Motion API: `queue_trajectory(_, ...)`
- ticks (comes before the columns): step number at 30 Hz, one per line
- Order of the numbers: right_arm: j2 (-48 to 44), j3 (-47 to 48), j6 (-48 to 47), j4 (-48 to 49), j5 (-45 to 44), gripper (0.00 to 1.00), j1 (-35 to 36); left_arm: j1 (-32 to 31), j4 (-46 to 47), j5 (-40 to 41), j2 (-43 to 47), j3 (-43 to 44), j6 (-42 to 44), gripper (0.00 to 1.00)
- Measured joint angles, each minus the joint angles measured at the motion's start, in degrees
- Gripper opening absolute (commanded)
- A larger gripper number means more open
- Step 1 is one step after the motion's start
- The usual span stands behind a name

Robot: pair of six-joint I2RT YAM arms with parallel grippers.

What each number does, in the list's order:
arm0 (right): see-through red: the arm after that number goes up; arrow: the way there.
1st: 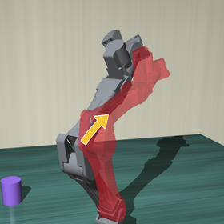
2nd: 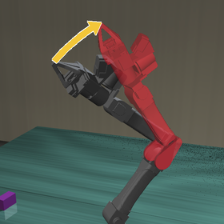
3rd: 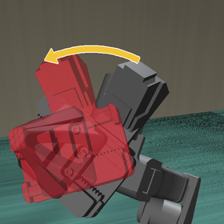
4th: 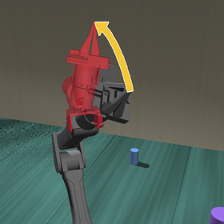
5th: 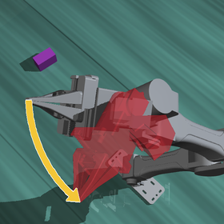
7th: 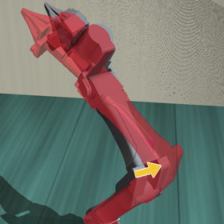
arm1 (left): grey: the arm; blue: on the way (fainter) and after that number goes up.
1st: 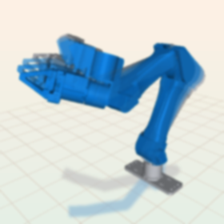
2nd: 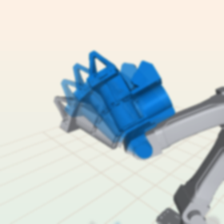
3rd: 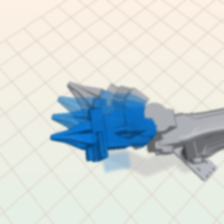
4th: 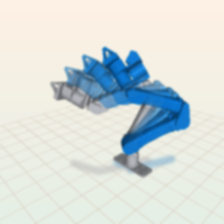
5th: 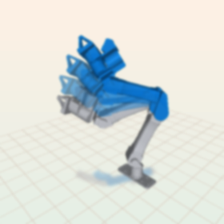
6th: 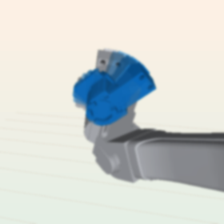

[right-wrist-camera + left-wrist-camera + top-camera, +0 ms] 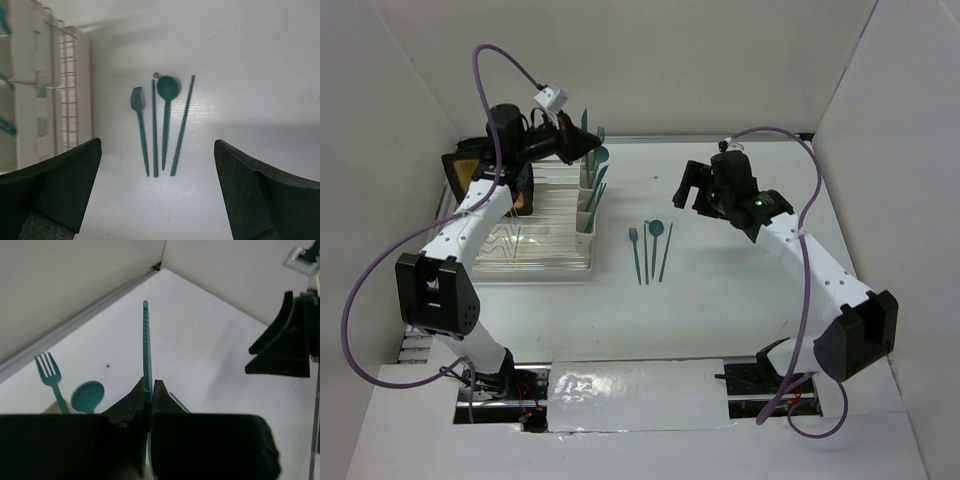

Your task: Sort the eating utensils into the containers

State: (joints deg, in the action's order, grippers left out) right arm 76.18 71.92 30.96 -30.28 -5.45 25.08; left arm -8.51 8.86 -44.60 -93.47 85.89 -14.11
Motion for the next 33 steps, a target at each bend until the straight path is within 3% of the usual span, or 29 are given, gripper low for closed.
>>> queue_trajectory(7,3.0,-4.2,4.0,-0.5,-2.6,1.0,0.0,-3.1,5.0,-0.2,0.6,-11.0,5.2,0.0)
queue_trajectory(23,9.0,-5.4,5.7,2.7,-1.5,0.99,0.2,-2.9,8.0,1.2,0.7,-15.2,12.7,0.02)
queue_trajectory(27,12.6,-5.2,6.5,3.2,-1.2,0.96,0.2,-2.9,7.7,2.0,0.8,-17.4,14.2,0.1)
queue_trajectory(30,15.5,-5.0,6.8,3.3,-1.0,0.93,0.2,-2.9,7.6,2.5,0.8,-18.6,15.0,0.23)
queue_trajectory(31,16.3,-4.9,6.9,3.2,-0.9,0.91,0.2,-2.9,7.4,2.6,0.8,-18.8,15.4,0.34)
queue_trajectory(33,17.9,-4.3,6.9,3.2,-0.6,0.9,0.3,-2.9,7.1,3.1,0.9,-19.4,15.7,0.45)
